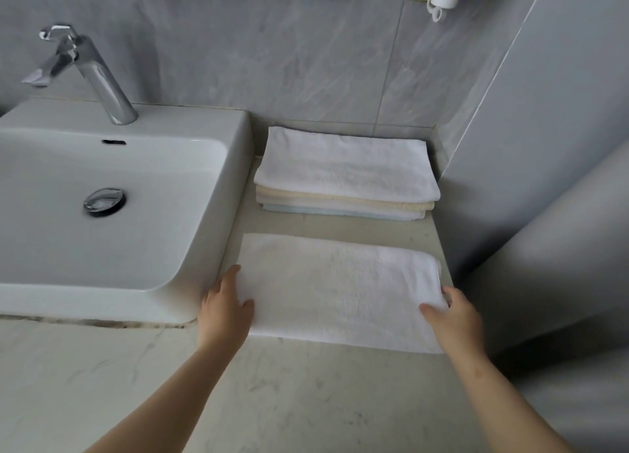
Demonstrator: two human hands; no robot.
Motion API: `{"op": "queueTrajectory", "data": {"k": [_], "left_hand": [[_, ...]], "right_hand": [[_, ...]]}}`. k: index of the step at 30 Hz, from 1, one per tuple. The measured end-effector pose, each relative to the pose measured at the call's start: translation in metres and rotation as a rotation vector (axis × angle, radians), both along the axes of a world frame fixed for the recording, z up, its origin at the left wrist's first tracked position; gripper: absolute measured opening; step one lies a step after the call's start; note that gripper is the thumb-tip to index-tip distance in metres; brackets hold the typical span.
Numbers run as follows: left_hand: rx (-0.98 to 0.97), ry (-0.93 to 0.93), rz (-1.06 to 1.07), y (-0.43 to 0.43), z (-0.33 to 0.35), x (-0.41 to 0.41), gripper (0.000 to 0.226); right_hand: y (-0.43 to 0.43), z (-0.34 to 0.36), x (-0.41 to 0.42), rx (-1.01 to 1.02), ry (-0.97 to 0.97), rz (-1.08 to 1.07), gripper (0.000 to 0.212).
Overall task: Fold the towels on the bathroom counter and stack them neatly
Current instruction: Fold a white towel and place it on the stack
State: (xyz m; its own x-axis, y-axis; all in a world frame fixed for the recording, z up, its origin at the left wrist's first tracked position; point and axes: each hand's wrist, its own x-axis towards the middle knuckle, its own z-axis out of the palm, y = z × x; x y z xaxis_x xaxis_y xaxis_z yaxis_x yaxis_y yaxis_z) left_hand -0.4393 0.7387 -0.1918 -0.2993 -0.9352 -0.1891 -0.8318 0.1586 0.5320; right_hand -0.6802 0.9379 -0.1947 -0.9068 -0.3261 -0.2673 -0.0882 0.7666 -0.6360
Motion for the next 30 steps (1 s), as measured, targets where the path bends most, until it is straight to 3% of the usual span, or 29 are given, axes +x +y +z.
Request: {"op": "queueTrajectory", "data": {"k": [2,6,10,16,19,22,30], "left_hand": [[0.047,0.072,0.053,-0.002,0.003,-0.002,0.065],[0.108,0.201,0.127,-0.007,0.011,-0.006,0.061],[0.138,0.175,0.131,-0.007,0.01,-0.002,0.056],[0.112,0.101,0.084,0.0,0.007,0.004,0.047],[0.114,0.118,0.091,0.0,0.006,0.005,0.043],[0.112,0.146,0.13,0.0,-0.001,0.011,0.038],[0.064,0.174,0.18,0.006,-0.013,0.02,0.028]], "right_hand": [[0.0,0.002,0.001,-0.013,-0.044,-0.01,0.016],[0.0,0.002,-0.001,-0.045,-0.001,0.026,0.014],[0.0,0.006,0.001,-0.058,-0.018,0.075,0.006],[0.004,0.011,0.005,-0.184,0.03,0.025,0.014],[0.007,0.014,0.007,-0.252,-0.022,0.02,0.007],[0.012,0.013,0.008,-0.291,-0.144,-0.039,0.025],[0.023,0.003,0.007,-0.167,-0.242,-0.107,0.027]]}}
